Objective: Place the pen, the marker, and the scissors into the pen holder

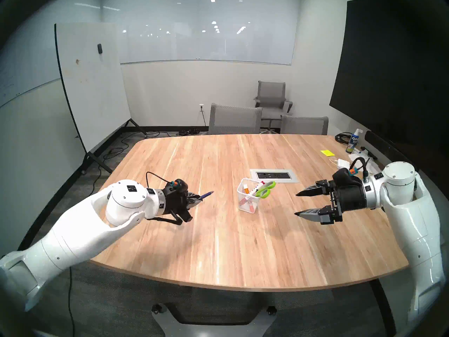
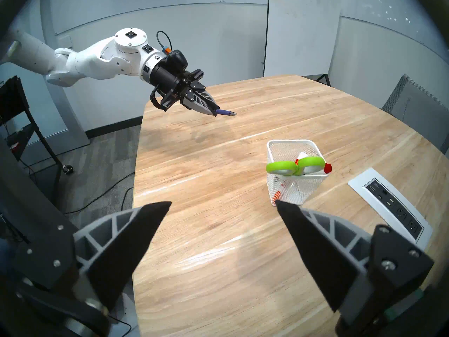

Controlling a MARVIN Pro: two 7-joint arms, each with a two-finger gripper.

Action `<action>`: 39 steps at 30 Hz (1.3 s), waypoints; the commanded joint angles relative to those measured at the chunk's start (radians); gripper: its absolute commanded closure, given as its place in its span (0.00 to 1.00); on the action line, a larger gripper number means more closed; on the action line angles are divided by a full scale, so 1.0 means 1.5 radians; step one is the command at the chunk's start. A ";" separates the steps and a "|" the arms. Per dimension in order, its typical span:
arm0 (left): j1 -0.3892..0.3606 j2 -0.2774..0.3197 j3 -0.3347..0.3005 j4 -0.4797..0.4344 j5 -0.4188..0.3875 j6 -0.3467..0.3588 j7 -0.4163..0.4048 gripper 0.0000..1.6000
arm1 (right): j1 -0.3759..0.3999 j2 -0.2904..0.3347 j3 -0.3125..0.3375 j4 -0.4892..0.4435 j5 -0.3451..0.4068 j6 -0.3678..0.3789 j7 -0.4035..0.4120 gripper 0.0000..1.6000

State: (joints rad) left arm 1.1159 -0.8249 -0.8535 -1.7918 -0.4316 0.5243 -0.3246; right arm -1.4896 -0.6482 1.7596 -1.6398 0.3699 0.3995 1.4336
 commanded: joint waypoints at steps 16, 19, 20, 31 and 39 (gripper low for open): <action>-0.128 -0.100 0.034 0.055 0.040 -0.004 -0.075 1.00 | 0.005 0.002 0.005 -0.004 0.004 0.001 0.002 0.00; -0.135 -0.109 0.035 0.062 0.041 -0.008 -0.079 1.00 | 0.005 0.002 0.005 -0.004 0.004 0.001 0.002 0.00; -0.137 -0.113 0.035 0.063 0.041 -0.010 -0.081 1.00 | 0.005 0.002 0.005 -0.004 0.004 0.001 0.002 0.00; -0.157 -0.136 0.049 0.056 0.054 -0.029 -0.114 1.00 | 0.005 0.002 0.006 -0.004 0.004 0.001 0.002 0.00; -0.153 -0.136 0.054 0.050 0.062 -0.052 -0.132 1.00 | 0.005 0.002 0.006 -0.005 0.004 0.001 0.002 0.00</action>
State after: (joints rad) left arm 0.9081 -1.0109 -0.7681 -1.6927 -0.3353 0.4789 -0.5124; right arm -1.4896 -0.6482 1.7596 -1.6398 0.3697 0.3995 1.4337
